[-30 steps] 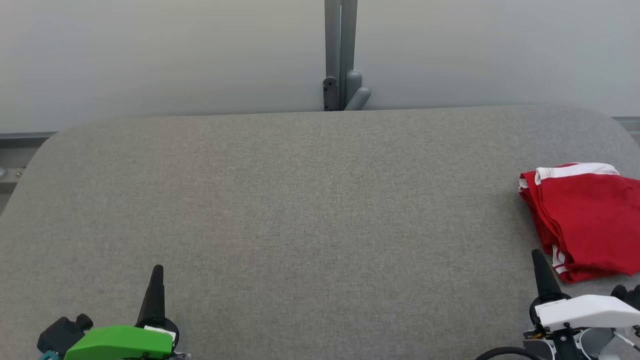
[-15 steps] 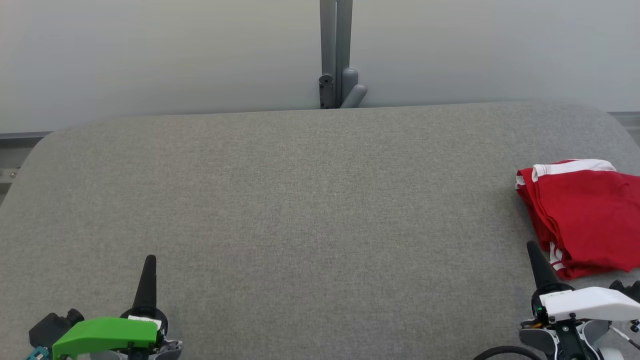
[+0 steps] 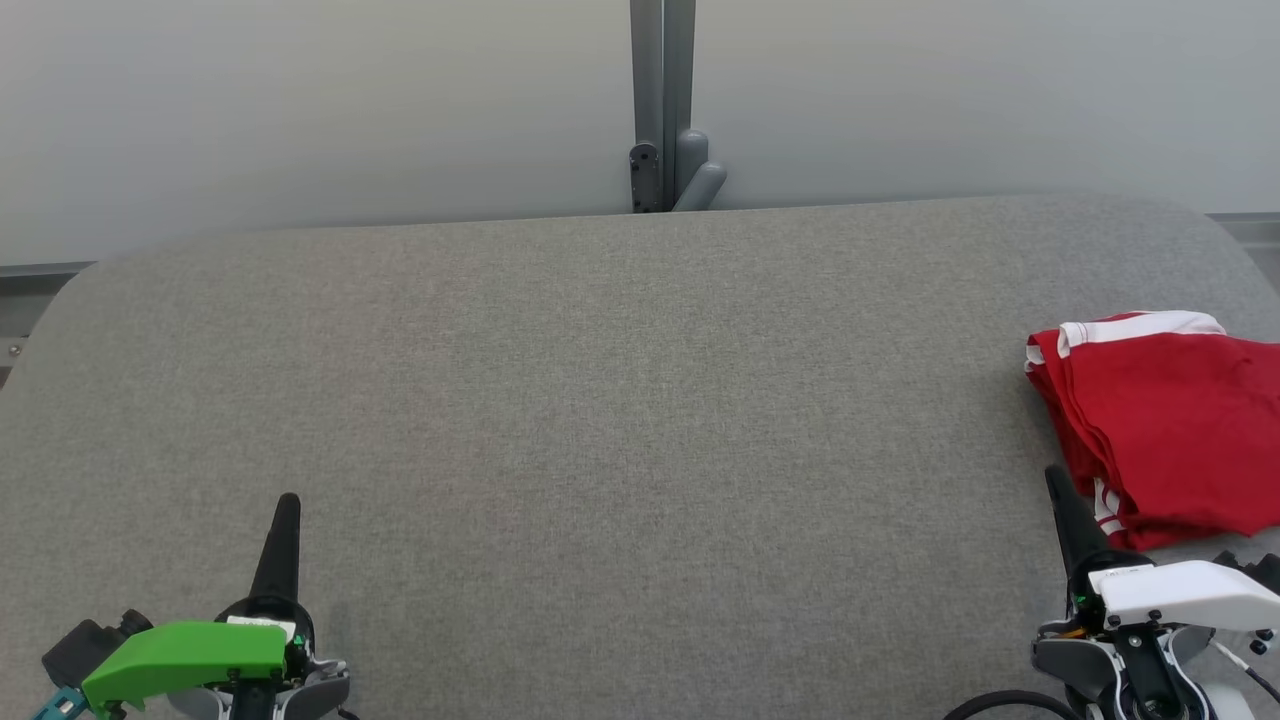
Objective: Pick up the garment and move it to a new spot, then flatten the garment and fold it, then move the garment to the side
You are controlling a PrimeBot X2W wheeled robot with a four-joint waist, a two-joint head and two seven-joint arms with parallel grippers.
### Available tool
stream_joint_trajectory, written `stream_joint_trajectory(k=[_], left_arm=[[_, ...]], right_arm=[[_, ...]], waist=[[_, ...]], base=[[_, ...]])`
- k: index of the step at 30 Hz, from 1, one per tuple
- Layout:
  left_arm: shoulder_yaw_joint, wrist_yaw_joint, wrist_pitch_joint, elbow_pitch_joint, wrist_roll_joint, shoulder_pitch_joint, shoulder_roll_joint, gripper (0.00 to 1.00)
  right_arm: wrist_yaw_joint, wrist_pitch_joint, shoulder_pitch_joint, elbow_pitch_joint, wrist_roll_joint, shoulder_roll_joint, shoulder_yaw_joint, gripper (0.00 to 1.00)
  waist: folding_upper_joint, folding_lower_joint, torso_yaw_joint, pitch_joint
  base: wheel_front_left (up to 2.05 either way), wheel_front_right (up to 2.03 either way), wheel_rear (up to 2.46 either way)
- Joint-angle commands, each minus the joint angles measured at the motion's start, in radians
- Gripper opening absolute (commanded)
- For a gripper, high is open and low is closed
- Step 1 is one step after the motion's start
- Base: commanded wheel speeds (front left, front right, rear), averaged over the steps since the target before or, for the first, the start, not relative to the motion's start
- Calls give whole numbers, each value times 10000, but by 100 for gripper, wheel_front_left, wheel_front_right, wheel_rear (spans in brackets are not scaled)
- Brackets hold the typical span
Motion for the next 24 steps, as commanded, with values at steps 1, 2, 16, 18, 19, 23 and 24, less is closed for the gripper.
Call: stream_joint_trajectory(k=[1, 2, 16, 18, 19, 23, 24], left_arm=[[55, -44, 51, -50, -171, -225, 60, 0], [73, -44, 70, -50, -254, -242, 58, 0], [293, -50, 394, -43, -1271, -443, 26, 0], [321, -51, 415, -42, -1397, -478, 21, 0], [337, -51, 449, -42, -1465, -489, 18, 0], [405, -53, 527, -37, -1758, -520, 7, 0], [422, -54, 555, -37, -1824, -539, 5, 0]], right_arm=[[3, 73, -202, -82, 236, -64, 2, 0], [3, 89, -212, -82, 331, -64, 7, 0], [3, 367, -371, -79, 1530, -75, 58, 0], [3, 406, -392, -80, 1687, -76, 65, 0], [3, 430, -394, -79, 1761, -78, 69, 0], [2, 492, -436, -75, 2082, -79, 83, 0], [2, 519, -453, -75, 2161, -79, 87, 0]], waist=[[89, 0, -9, 7], [90, 0, -17, 13], [103, 0, -124, 86], [105, 0, -139, 96], [106, 0, -146, 102], [110, 0, -177, 123], [111, 0, -184, 128]], base=[[0, 0, 0], [0, 0, 0], [0, 0, 0], [0, 0, 0], [0, 0, 0], [0, 0, 0], [0, 0, 0]])
